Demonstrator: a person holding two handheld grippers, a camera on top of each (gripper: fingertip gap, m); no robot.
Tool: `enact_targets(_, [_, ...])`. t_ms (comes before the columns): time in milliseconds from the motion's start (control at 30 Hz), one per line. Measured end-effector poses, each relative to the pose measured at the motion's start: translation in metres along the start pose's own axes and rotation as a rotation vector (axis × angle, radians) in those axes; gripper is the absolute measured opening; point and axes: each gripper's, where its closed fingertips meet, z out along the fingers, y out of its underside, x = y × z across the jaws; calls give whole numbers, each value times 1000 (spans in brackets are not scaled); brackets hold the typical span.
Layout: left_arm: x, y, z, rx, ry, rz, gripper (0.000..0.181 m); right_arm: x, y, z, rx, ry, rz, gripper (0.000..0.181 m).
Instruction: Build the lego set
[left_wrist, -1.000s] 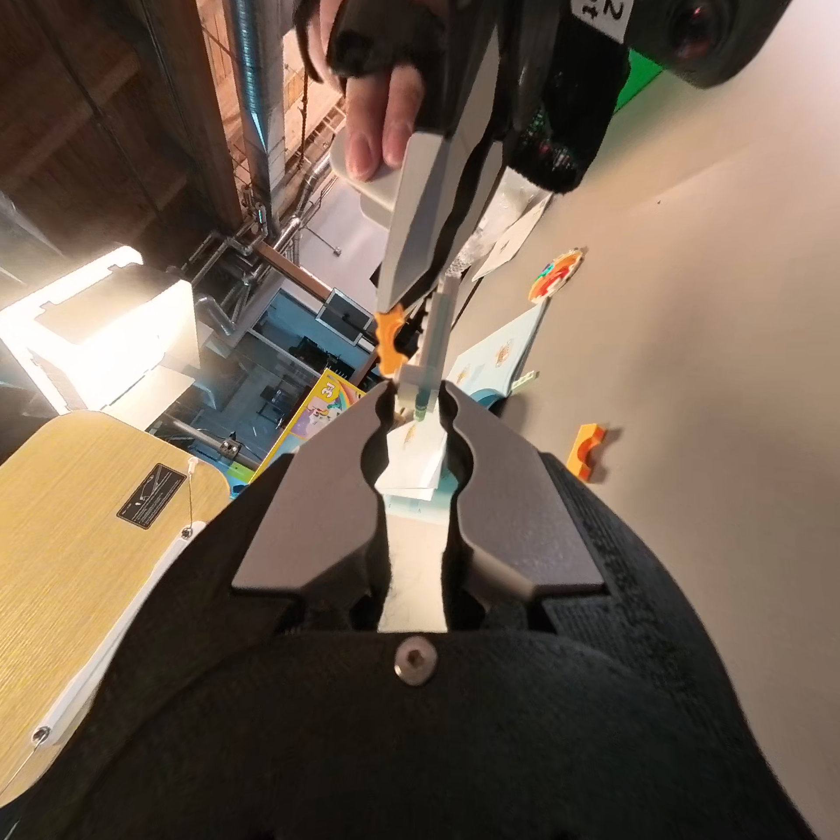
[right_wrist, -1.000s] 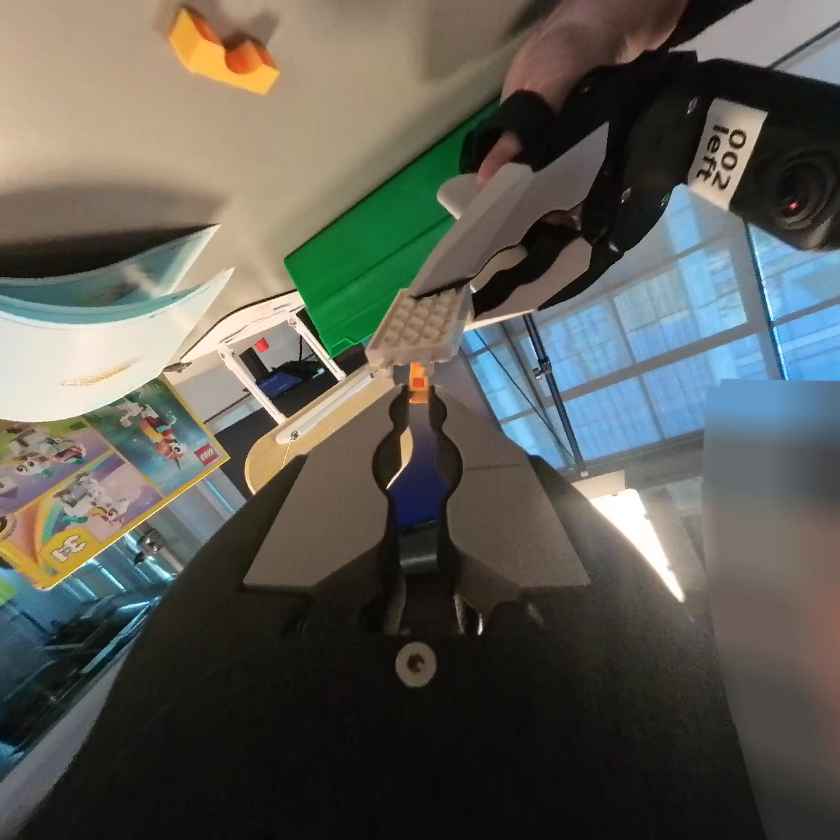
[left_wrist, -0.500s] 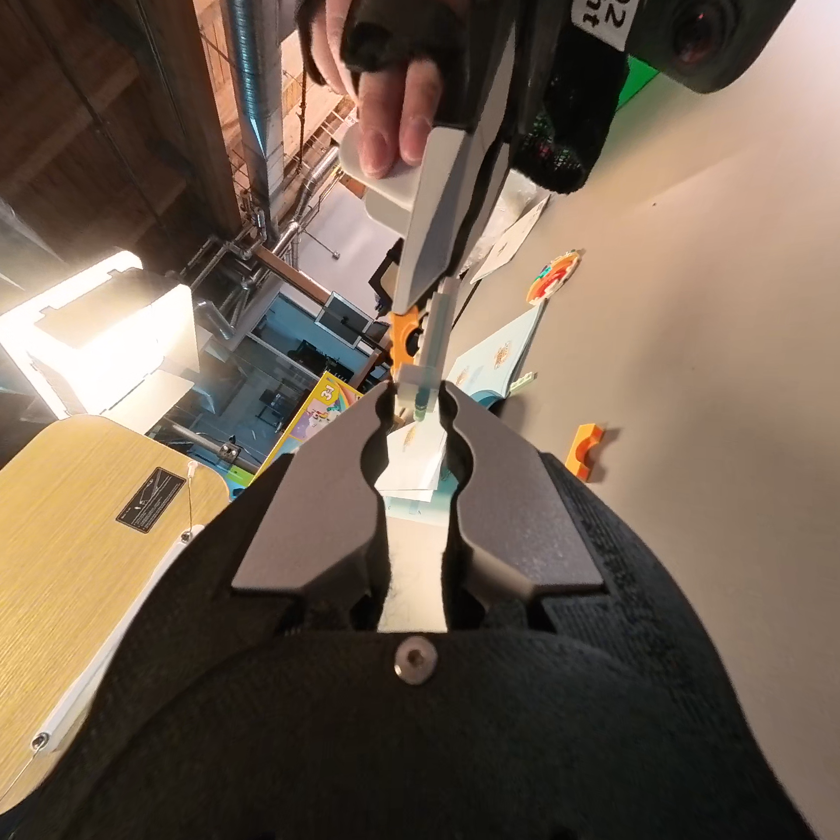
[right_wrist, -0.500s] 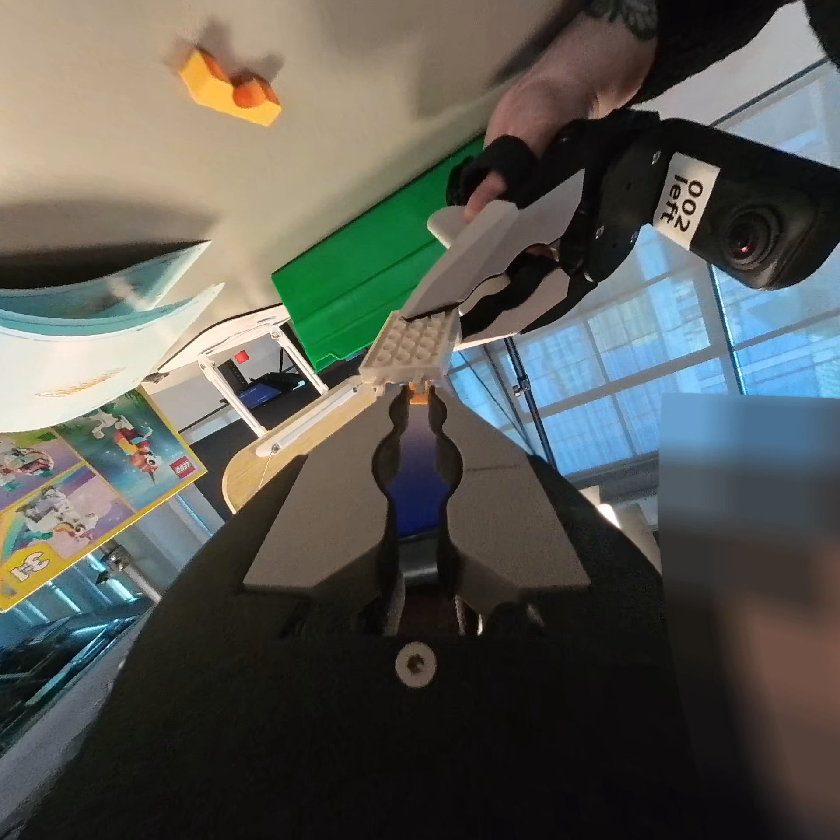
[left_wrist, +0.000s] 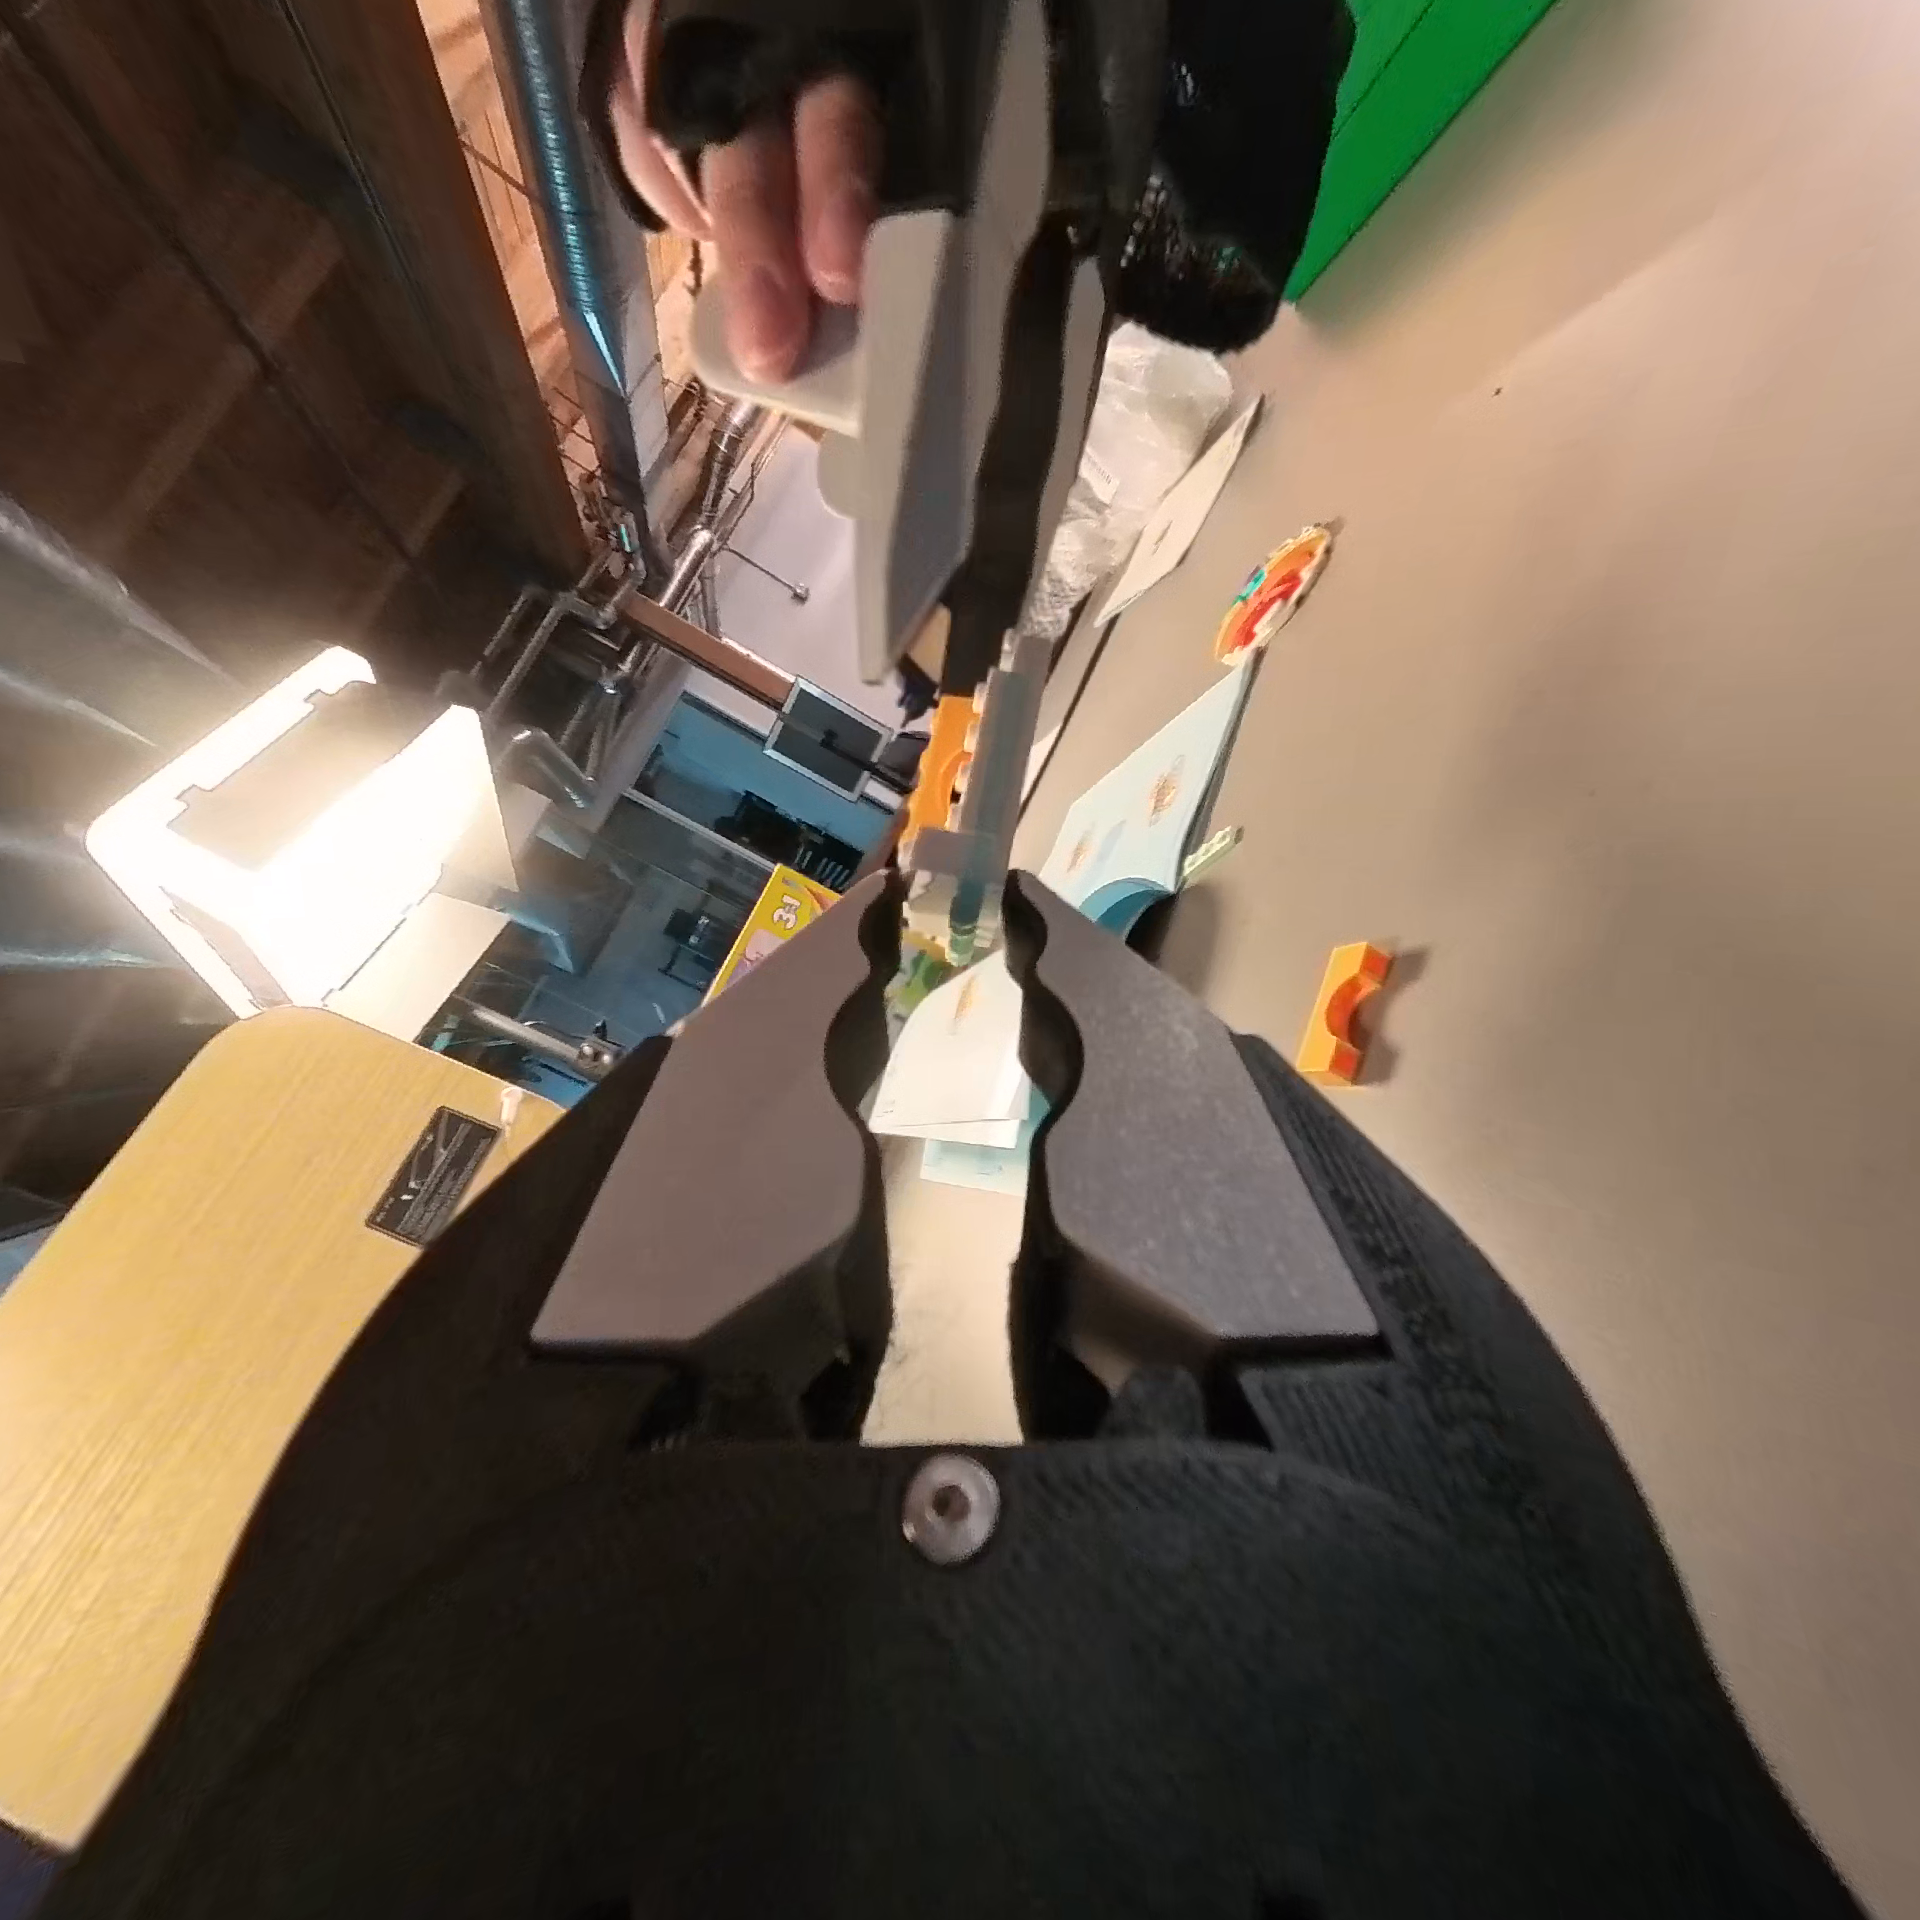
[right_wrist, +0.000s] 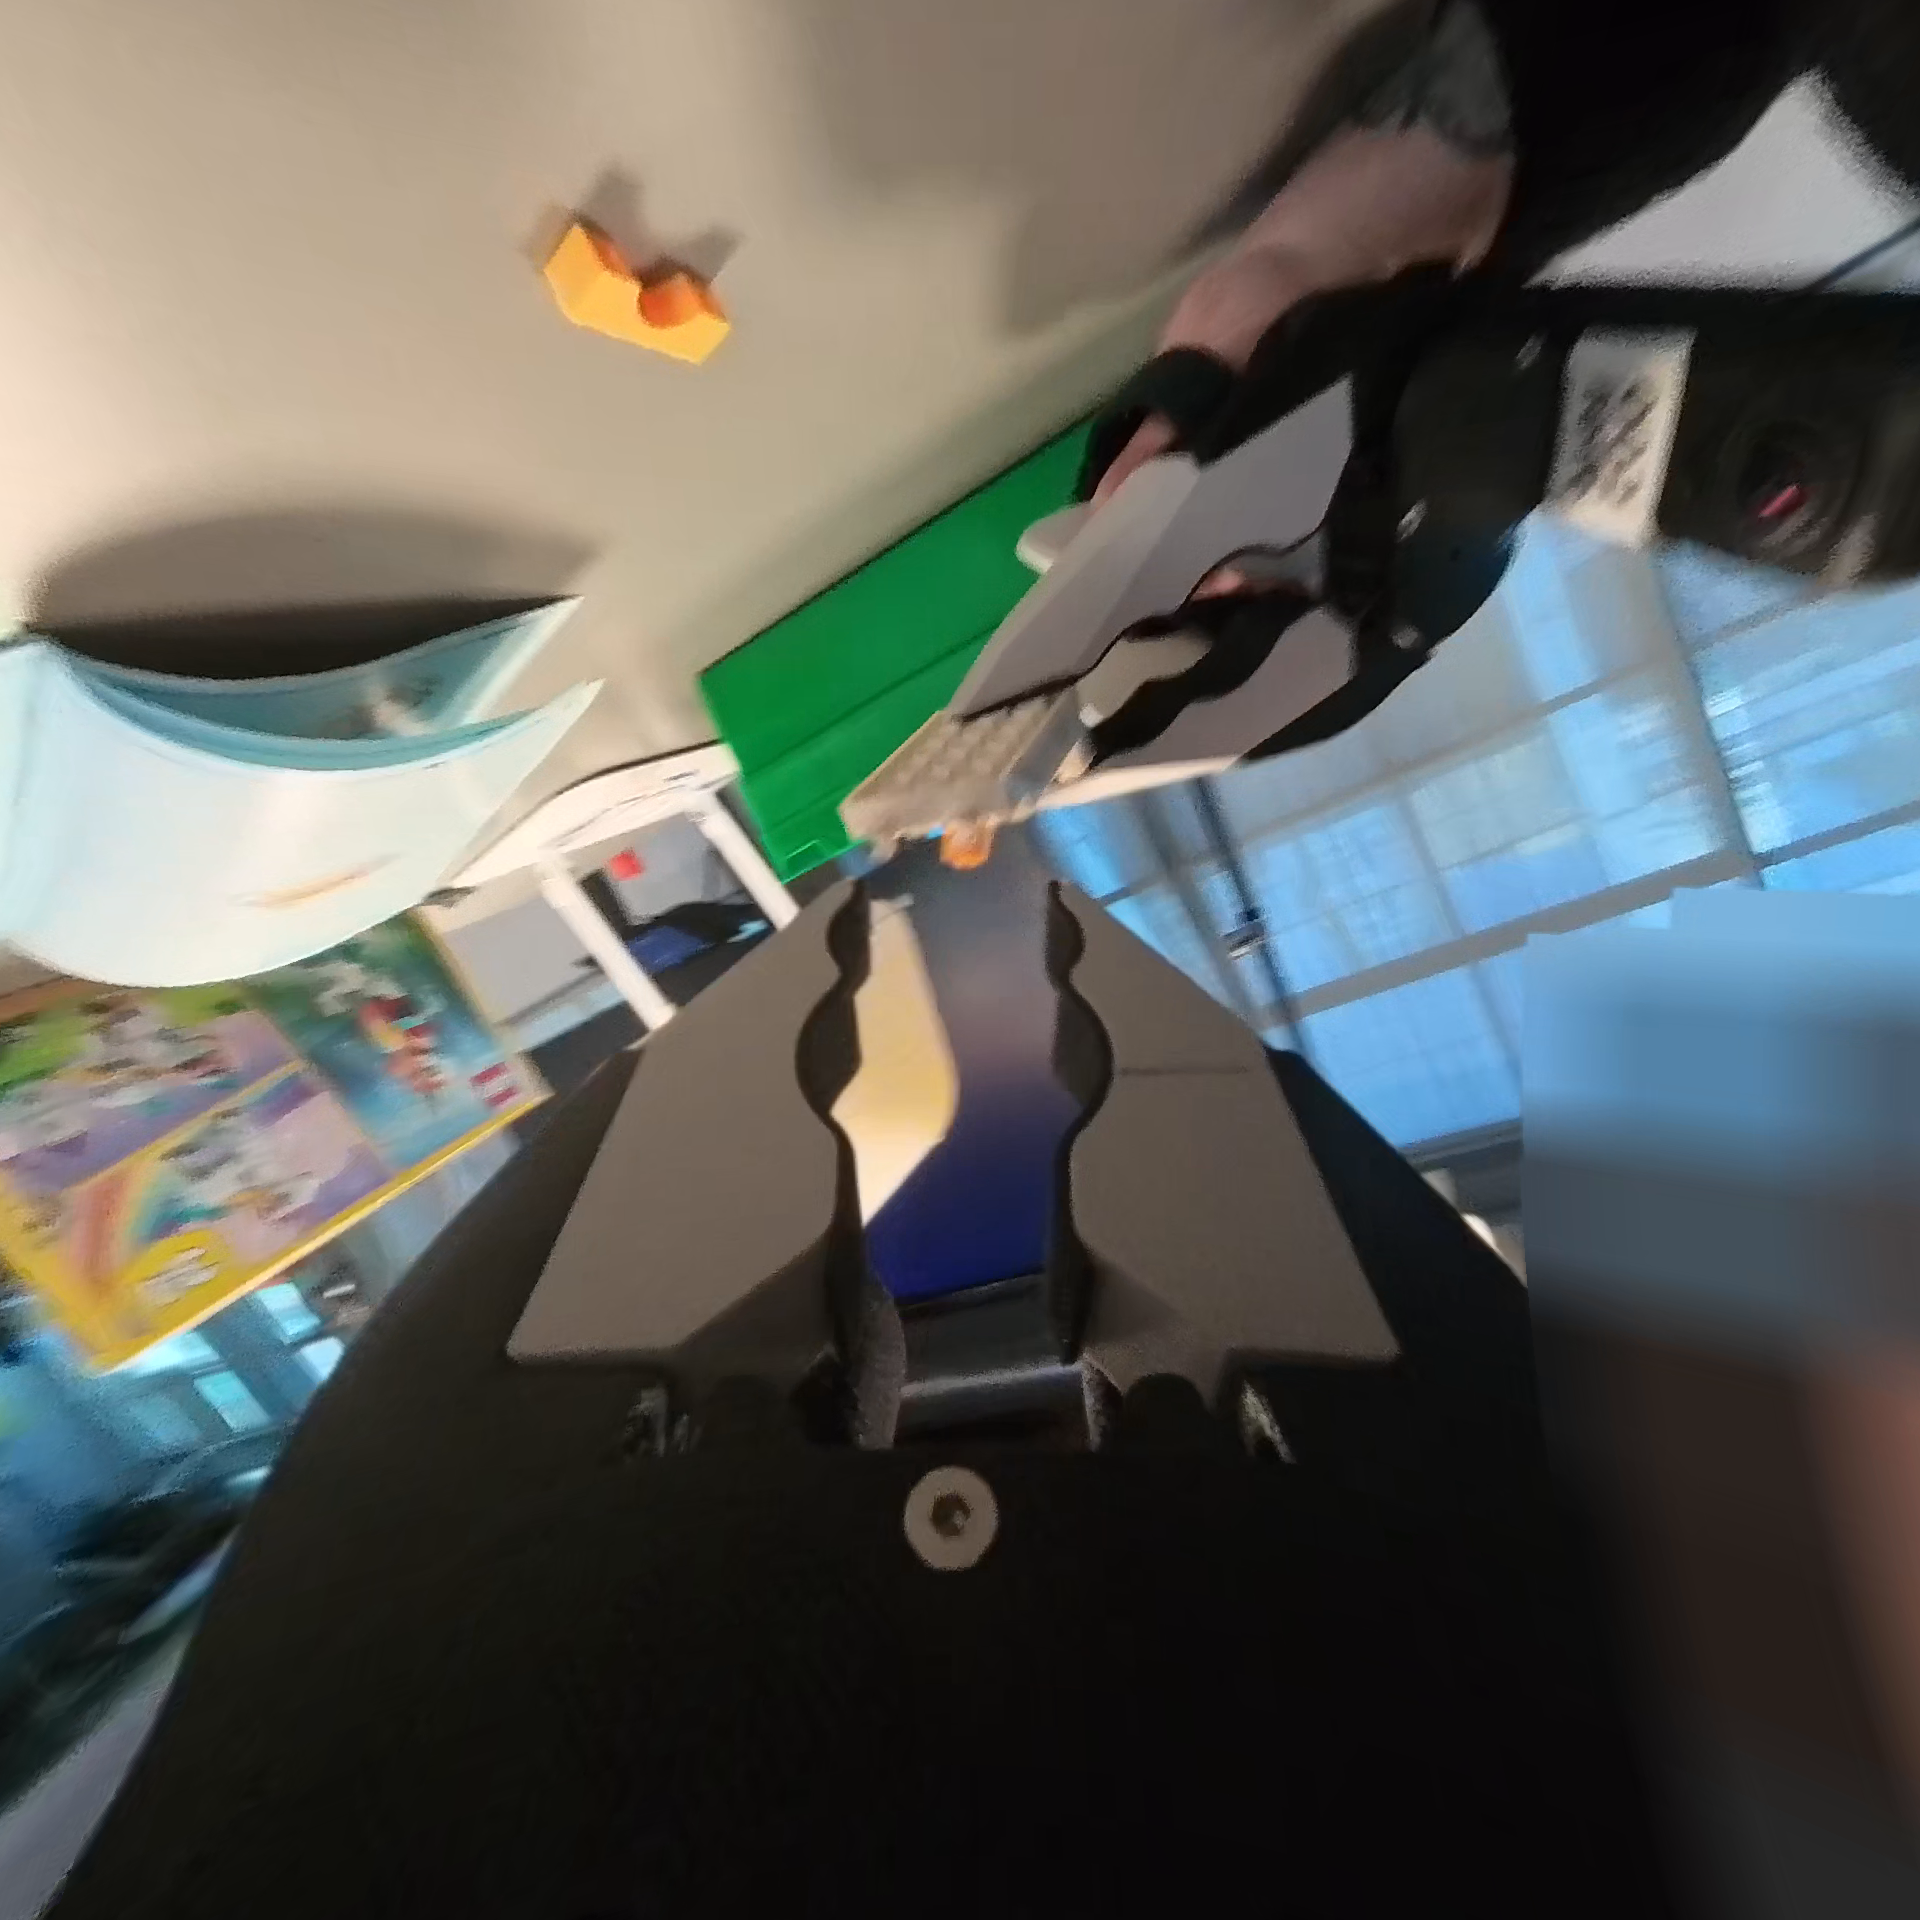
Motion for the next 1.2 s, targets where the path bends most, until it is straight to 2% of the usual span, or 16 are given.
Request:
enact_targets(100, [0, 1, 1, -9, -6, 22, 18, -3, 16, -6, -60, -33, 165, 31])
enact_targets(167, [0, 1, 1, -15, -14, 36, 18, -7, 30, -11, -118, -74, 439, 24])
enact_targets(200, [-1, 1, 1, -18, -18, 43, 18, -11, 33, -13, -127, -110, 641, 21])
enact_targets(267, [0, 1, 1, -21, -19, 53, 18, -16, 30, -12, -106, -211, 1163, 14])
enact_targets(367, [0, 1, 2, -23, -20, 65, 18, 4, 15, -3, 83, -364, 1964, 12])
enact_targets(400, [1, 1, 2, -23, -19, 67, 18, 12, 17, 1, 127, -369, 2145, 12])
enact_targets(467, [1, 1, 2, -23, -18, 72, 18, 15, 16, 5, 177, -419, 2333, 13])
enact_targets(600, [0, 1, 2, -24, -23, 77, 18, 8, 0, 10, 204, -589, 2460, 17])
enact_targets(833, [0, 0, 1, -21, -23, 84, 18, 4, -10, 13, 265, -710, 2535, 13])
enact_targets(1000, [2, 0, 1, -25, -15, 90, 18, 0, -14, 14, 256, -757, 2475, 7])
enact_targets(1200, [3, -1, 1, -20, -7, 98, 18, -3, -15, 12, 253, -786, 2257, 7])
